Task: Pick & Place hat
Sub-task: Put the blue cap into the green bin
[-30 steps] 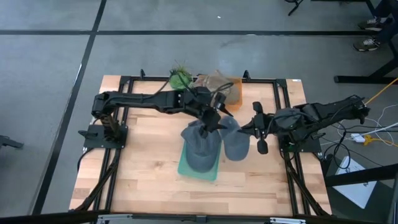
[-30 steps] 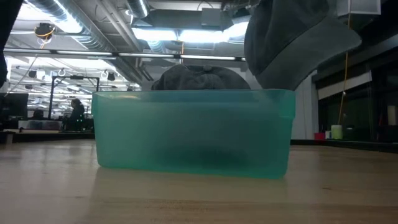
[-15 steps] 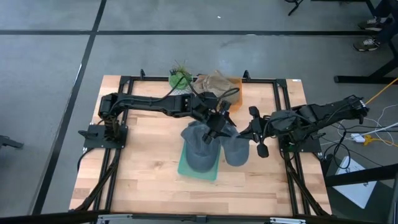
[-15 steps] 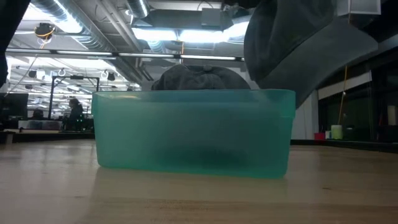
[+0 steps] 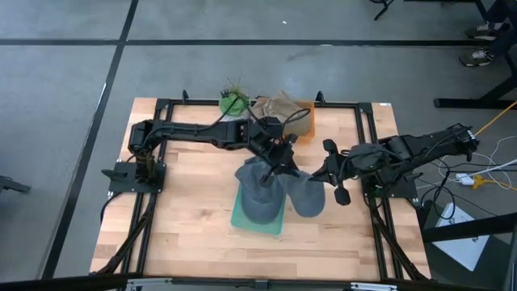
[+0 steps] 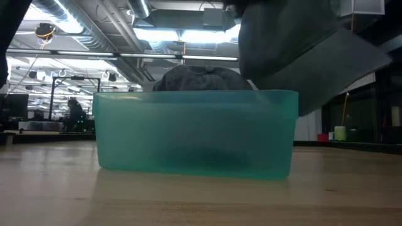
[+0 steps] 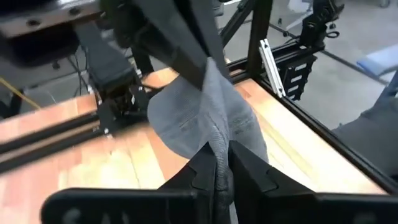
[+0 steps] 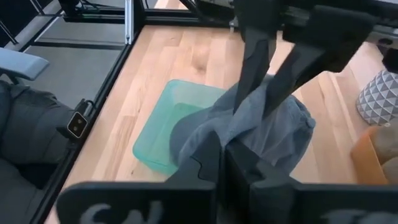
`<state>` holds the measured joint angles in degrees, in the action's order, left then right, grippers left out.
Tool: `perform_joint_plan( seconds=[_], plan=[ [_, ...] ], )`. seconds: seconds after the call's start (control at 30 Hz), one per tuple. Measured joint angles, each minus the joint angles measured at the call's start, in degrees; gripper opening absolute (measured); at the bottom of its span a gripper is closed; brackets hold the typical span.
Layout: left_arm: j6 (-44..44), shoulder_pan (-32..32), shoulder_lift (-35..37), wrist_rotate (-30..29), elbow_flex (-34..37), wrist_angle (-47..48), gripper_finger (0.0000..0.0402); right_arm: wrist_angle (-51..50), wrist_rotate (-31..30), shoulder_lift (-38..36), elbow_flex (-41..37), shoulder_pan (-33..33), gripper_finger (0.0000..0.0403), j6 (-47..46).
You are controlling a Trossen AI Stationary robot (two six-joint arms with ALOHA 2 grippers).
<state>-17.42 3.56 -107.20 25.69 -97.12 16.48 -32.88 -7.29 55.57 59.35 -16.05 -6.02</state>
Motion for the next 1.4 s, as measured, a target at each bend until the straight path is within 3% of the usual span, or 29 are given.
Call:
perform_joint_plan(
  seconds=[0.1,0.3,0.53,0.73,0.9,1.03,1.2,1.4],
  plan=[
    [3.4,0.8,0.0,1.4,0.0,0.5,0.0033,-1.2,0.8,0.0,0.0,0.0,0.0014,-0.9],
    [9.6,3.3,0.0,12.4,0.0,0.3,0.0022,-3.8,1.6,-0.2,0.0,0.0,0.0039,-5.4],
    [15.9,5.2,0.0,15.7,0.0,0.2,0.0031,-9.8,5.5,-0.2,0.0,0.0,0.0107,-11.2],
    [22.5,6.0,0.9,20.7,-0.2,-2.4,0.0023,-22.6,5.8,-0.9,0.1,0.0,0.0168,-17.9],
    [26.6,5.6,1.8,23.3,-4.5,-0.9,0.0027,-33.6,0.6,-2.1,0.1,0.0,0.0183,-24.3],
    [27.5,4.2,2.6,22.4,-7.2,3.3,0.0024,-40.2,-6.3,-2.8,0.0,0.0,0.0184,-28.4],
    [30.6,2.3,4.8,16.9,-8.0,13.0,0.0026,-47.0,-12.0,-2.9,0.0,0.0,0.0184,-32.6],
    [29.7,-0.1,7.2,8.0,-8.0,28.0,0.0024,-47.6,-13.1,-4.0,-3.2,0.0,0.0184,-34.5]
  ],
)
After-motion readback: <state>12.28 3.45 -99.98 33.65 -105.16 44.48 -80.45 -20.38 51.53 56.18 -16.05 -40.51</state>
